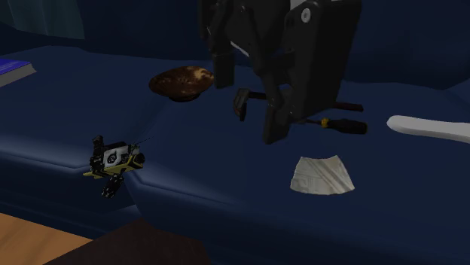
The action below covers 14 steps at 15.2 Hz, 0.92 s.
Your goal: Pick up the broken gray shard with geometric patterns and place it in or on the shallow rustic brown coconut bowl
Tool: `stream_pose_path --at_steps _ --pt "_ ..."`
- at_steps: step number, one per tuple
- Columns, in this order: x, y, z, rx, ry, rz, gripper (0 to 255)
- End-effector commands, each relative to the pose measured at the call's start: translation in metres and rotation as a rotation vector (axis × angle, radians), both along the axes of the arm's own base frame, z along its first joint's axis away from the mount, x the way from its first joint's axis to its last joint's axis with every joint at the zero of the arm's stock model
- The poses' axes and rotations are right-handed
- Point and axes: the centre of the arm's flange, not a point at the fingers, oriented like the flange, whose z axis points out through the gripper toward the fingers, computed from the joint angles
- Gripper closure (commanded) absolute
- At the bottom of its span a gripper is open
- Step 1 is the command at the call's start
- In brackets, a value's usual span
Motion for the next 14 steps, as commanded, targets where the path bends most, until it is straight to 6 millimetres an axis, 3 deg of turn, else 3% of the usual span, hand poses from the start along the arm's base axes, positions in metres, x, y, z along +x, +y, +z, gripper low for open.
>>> stream_pose_path --at_steps 1,14 --pt "0.000 0.000 0.000 0.000 0.000 0.000 0" --pt "0.155 -0.039 -0.112 0.099 0.183 -0.220 0"
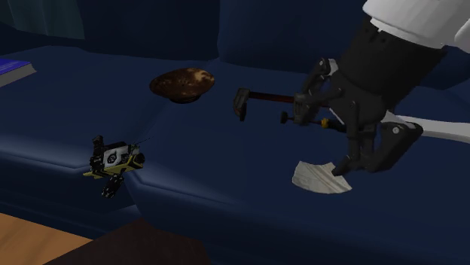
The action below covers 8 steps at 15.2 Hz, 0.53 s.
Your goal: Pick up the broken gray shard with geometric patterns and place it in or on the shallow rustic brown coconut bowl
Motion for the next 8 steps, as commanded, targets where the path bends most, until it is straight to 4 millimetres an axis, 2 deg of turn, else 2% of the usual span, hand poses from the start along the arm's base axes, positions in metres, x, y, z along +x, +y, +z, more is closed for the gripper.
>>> stream_pose_path --at_steps 1,6,8 --pt "0.023 -0.007 -0.020 0.015 0.028 -0.035 0" --pt "0.073 -0.028 -0.073 0.053 0.099 -0.120 0" --pt "0.075 -0.028 -0.082 0.056 0.104 -0.126 0"
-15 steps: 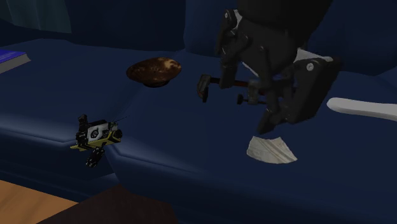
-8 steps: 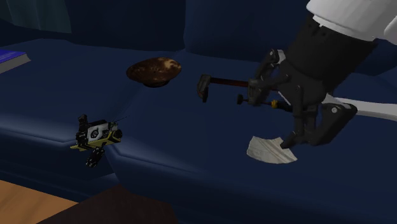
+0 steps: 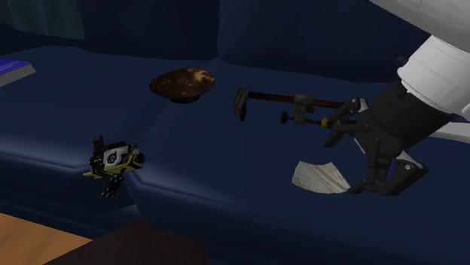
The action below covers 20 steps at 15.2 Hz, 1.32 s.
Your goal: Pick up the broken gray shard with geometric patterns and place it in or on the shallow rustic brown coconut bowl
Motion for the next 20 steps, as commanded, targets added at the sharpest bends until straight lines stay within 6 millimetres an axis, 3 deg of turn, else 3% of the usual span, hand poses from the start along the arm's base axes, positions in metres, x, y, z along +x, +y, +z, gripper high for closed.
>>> stream_pose_path --at_steps 1,6,14,15,20 --pt "0.003 0.000 -0.013 0.003 0.005 -0.006 0" --pt "-0.004 0.007 -0.041 0.003 0.005 -0.006 0" --pt "-0.004 0.007 -0.041 0.003 0.005 -0.006 0" --pt "-0.004 0.007 -0.041 0.003 0.005 -0.006 255" --pt "-0.005 0.007 -0.040 0.003 0.005 -0.006 255"
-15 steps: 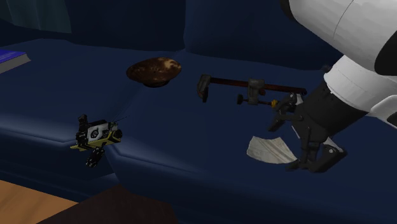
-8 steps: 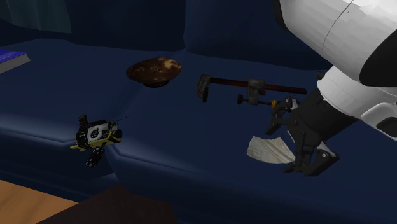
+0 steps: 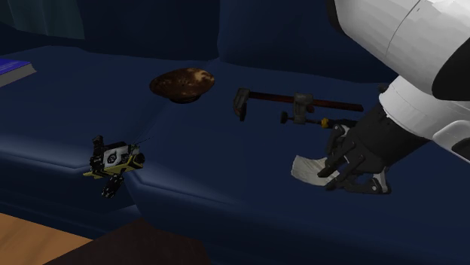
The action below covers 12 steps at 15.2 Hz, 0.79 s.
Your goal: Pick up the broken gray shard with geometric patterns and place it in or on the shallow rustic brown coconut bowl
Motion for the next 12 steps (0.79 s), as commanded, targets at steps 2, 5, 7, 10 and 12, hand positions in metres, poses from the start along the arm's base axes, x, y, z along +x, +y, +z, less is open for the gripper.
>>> stream_pose_path --at_steps 2,5,7,10,12 --pt "-0.001 0.004 -0.005 0.003 0.007 0.006 255" --pt "0.000 0.003 0.001 0.003 0.007 0.006 255" --pt "0.000 0.003 0.012 0.003 0.007 0.006 255" --pt "0.000 0.003 0.027 0.003 0.007 0.006 255" --pt "0.000 0.002 0.023 0.003 0.006 0.006 0"
